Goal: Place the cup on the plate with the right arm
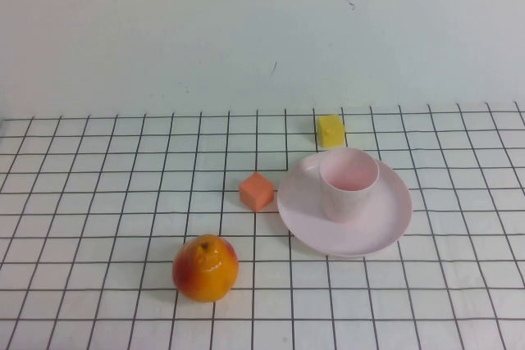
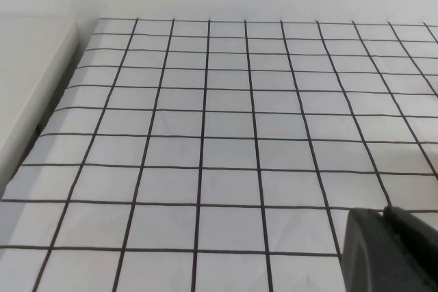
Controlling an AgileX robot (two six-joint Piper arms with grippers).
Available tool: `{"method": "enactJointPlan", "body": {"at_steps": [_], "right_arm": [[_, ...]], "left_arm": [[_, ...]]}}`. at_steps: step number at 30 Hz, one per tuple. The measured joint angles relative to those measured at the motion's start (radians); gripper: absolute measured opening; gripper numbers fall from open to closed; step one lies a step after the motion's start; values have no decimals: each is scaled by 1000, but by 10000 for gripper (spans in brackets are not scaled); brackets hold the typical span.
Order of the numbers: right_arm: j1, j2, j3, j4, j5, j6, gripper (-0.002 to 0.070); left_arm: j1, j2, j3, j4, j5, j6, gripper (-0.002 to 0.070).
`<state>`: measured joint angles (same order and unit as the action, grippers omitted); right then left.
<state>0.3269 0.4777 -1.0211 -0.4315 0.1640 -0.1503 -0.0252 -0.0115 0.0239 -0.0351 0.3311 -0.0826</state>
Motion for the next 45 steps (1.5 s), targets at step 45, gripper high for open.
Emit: {"method": "enactJointPlan", "body": {"at_steps": [45], "right_arm": [[-224, -239, 723, 185, -31, 64, -2]], "left_arm": [[0, 0, 0, 0, 0, 0, -3]]}}
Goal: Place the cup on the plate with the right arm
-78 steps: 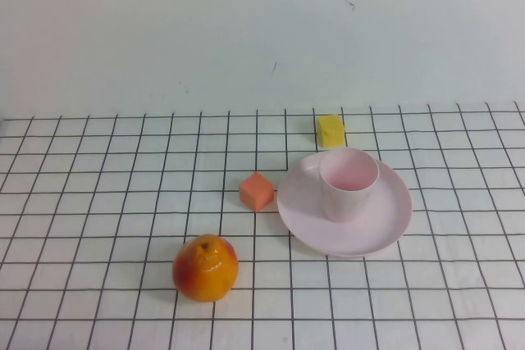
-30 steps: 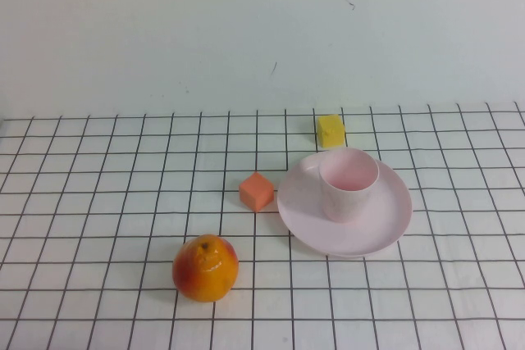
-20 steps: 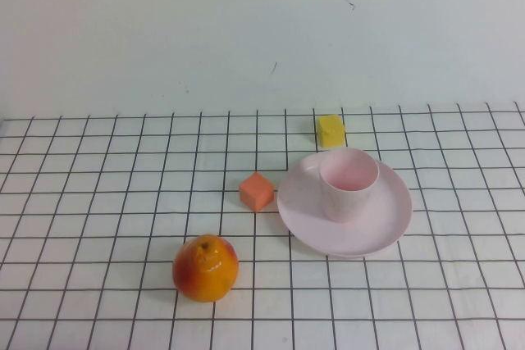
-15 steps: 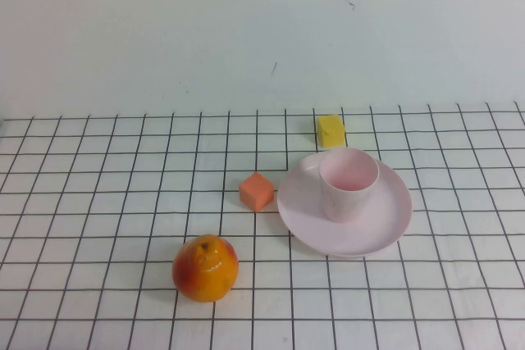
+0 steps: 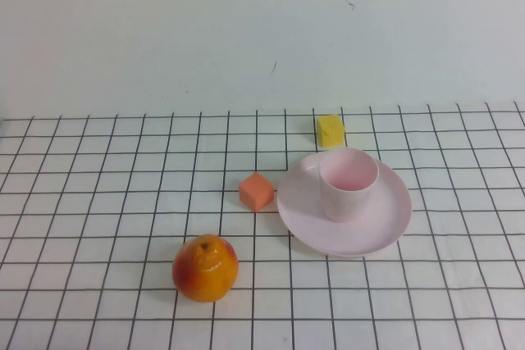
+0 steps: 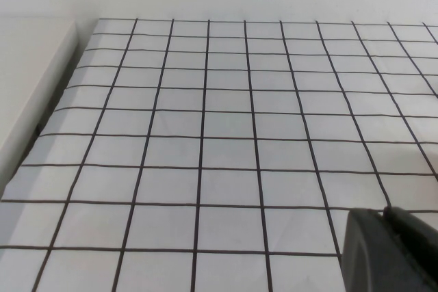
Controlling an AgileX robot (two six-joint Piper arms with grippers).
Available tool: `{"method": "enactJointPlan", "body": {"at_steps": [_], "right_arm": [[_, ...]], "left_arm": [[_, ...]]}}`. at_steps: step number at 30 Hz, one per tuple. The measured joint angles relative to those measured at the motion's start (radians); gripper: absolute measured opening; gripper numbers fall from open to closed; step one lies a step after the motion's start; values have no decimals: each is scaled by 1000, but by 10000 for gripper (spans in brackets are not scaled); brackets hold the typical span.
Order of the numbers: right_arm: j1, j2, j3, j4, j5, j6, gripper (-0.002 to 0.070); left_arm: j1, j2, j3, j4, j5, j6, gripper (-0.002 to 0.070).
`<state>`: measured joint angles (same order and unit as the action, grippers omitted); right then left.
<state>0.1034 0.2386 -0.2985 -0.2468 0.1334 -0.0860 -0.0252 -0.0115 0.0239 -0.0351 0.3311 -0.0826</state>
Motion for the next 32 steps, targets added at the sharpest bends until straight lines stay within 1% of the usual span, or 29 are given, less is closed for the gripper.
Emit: {"method": "enactJointPlan", "body": {"at_steps": [7, 10, 13, 18, 20, 23, 32], "right_arm": [[-184, -211, 235, 126, -13, 49, -2], [-252, -246, 300, 165, -23, 52, -2], [-283, -250, 325, 173, 12, 40, -2], [-285, -251, 327, 171, 187, 11, -2], [-285, -251, 327, 162, 227, -13, -2], [-280, -251, 327, 155, 229, -44, -2], [-192, -251, 327, 147, 232, -60, -2]], "left_arm": [[0, 0, 0, 0, 0, 0, -3], [0, 0, 0, 0, 0, 0, -3], [0, 0, 0, 0, 0, 0, -3], [0, 0, 0, 0, 0, 0, -3], [0, 0, 0, 0, 0, 0, -3], [0, 0, 0, 0, 0, 0, -3], [0, 0, 0, 0, 0, 0, -3]]}}
